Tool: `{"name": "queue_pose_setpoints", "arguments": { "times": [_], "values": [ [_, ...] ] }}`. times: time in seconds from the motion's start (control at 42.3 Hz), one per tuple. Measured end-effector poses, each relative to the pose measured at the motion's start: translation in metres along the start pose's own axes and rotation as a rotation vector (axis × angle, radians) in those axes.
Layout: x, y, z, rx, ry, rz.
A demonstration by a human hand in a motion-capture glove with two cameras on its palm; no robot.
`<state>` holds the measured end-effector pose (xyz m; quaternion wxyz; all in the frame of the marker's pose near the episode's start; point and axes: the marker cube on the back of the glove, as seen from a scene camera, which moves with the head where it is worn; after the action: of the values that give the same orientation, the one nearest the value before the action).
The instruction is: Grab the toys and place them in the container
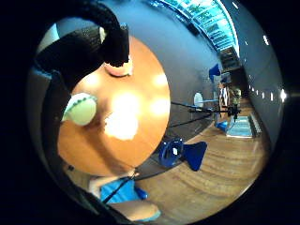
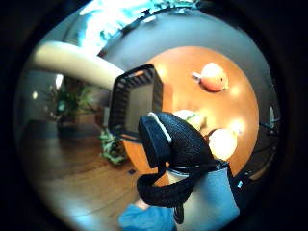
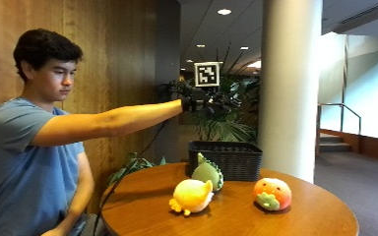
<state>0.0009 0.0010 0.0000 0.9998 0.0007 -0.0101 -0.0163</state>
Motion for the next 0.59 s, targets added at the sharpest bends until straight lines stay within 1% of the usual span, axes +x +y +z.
{"name": "queue_pose_setpoints", "arguments": {
  "times": [0.142, 0.26, 0.379, 0.591],
  "values": [
    [0.006, -0.004, 0.003, -0.005, -0.02, 0.034],
    [0.014, -0.012, 0.008, -0.002, 0.001, 0.033],
    [0.015, -0.029, 0.015, 0.015, -0.046, 0.09],
    [0.039, -0.061, 0.051, 0.038, 0.03, -0.009]
  ]
}}
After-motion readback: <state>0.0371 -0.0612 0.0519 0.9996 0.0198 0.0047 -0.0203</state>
